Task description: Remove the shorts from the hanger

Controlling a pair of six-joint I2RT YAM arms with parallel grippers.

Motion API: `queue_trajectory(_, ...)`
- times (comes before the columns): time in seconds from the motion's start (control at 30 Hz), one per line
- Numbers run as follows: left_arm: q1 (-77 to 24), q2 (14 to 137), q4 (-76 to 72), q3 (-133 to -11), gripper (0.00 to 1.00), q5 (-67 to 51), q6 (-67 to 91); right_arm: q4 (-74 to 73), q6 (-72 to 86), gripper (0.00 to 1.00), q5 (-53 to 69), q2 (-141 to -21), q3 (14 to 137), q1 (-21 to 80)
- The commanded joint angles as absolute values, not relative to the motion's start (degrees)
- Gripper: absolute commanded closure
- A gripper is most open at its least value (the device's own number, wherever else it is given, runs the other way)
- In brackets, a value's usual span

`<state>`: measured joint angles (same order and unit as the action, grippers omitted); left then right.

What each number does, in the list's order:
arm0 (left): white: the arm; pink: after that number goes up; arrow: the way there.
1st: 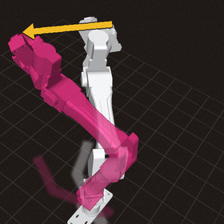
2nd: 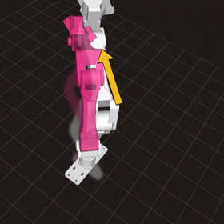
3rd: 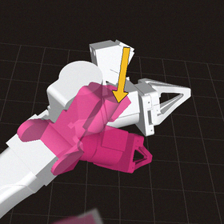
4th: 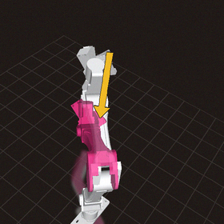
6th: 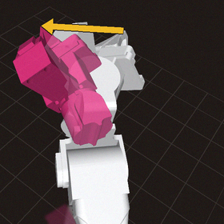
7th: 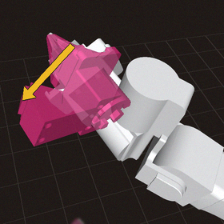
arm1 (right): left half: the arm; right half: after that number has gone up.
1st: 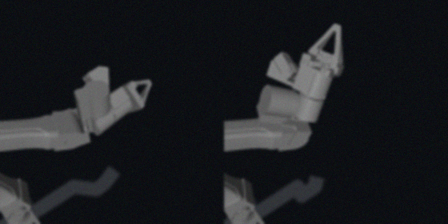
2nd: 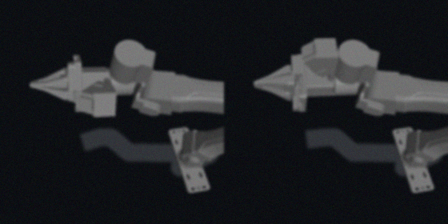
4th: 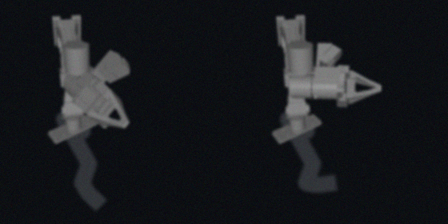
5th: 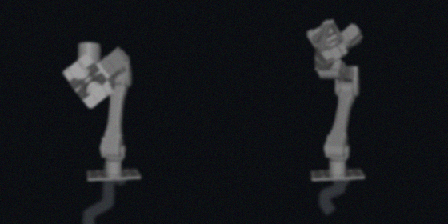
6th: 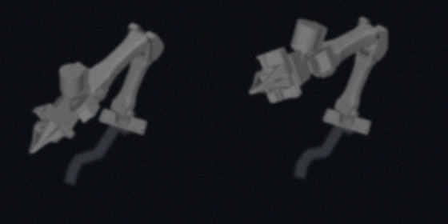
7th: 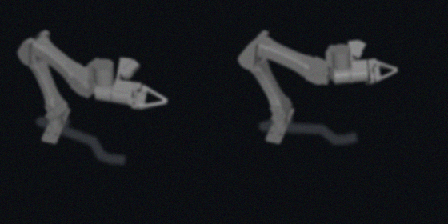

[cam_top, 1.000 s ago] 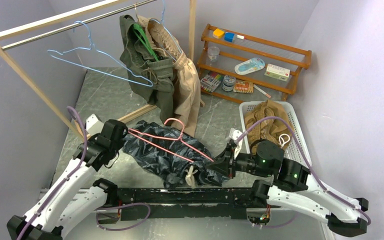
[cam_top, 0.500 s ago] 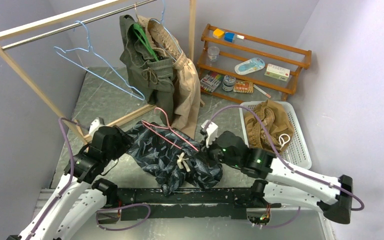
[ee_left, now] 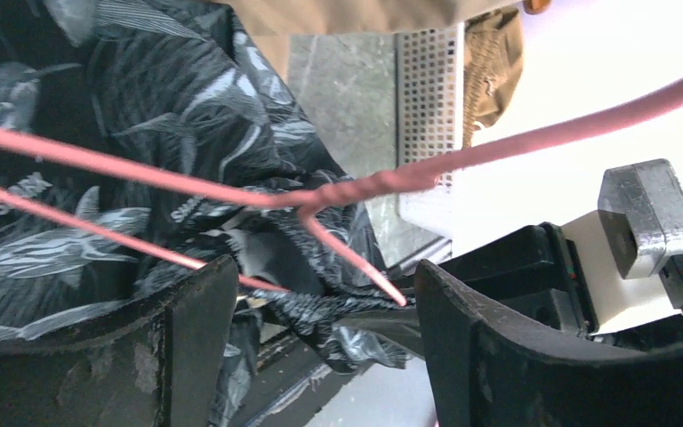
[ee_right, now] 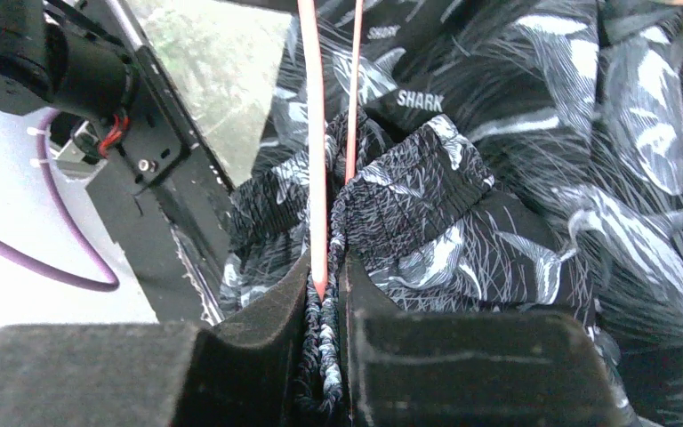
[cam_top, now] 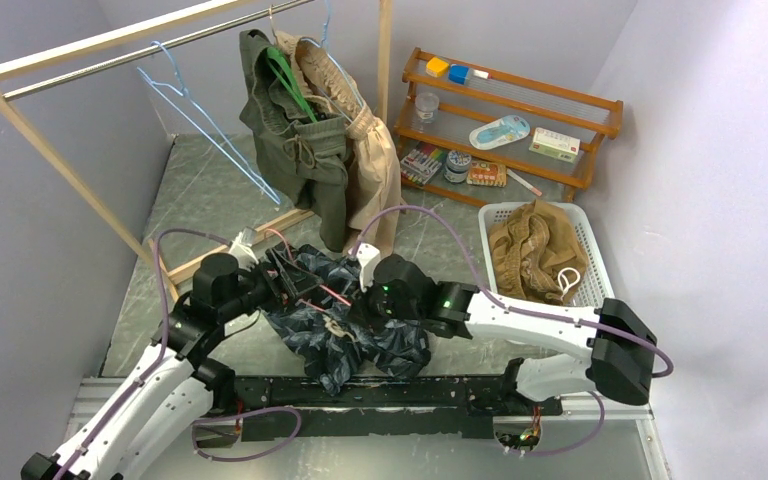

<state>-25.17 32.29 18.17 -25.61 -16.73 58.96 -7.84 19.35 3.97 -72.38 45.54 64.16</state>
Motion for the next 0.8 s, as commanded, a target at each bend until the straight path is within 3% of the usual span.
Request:
queue_trajectory(0.0, -24.8, 33.6, 9.2, -25.0, 0.24, -24.0, 61.3, -0.4, 21.1, 1.0, 5.0, -74.3, 48.5, 64.9)
queue_trajectory(0.3, -24.9, 35.0, 13.9, -26.0, 0.46, -18.2, 61.2, 2.8, 21.8, 1.0, 6.7, -76.8, 49.6, 66.4)
queue_trajectory(0.43, -24.8, 35.2, 14.6, -25.2, 0.68, -17.0, 61.9, 1.1, 21.9, 0.99, 6.9, -78.1, 50.9, 67.0)
queue_trajectory(0.57, -24.8, 35.6, 18.6, -25.8, 0.9, -15.1, 62.0, -3.2, 24.0, 0.78, 7.4, -79.6, 53.0, 66.9)
queue_trajectory(0.77, -24.9, 35.4, 25.2, -28.4, 0.93, -9.7, 61.3, -10.1, 27.5, 0.58, 5.4, -78.5, 53.9, 66.9)
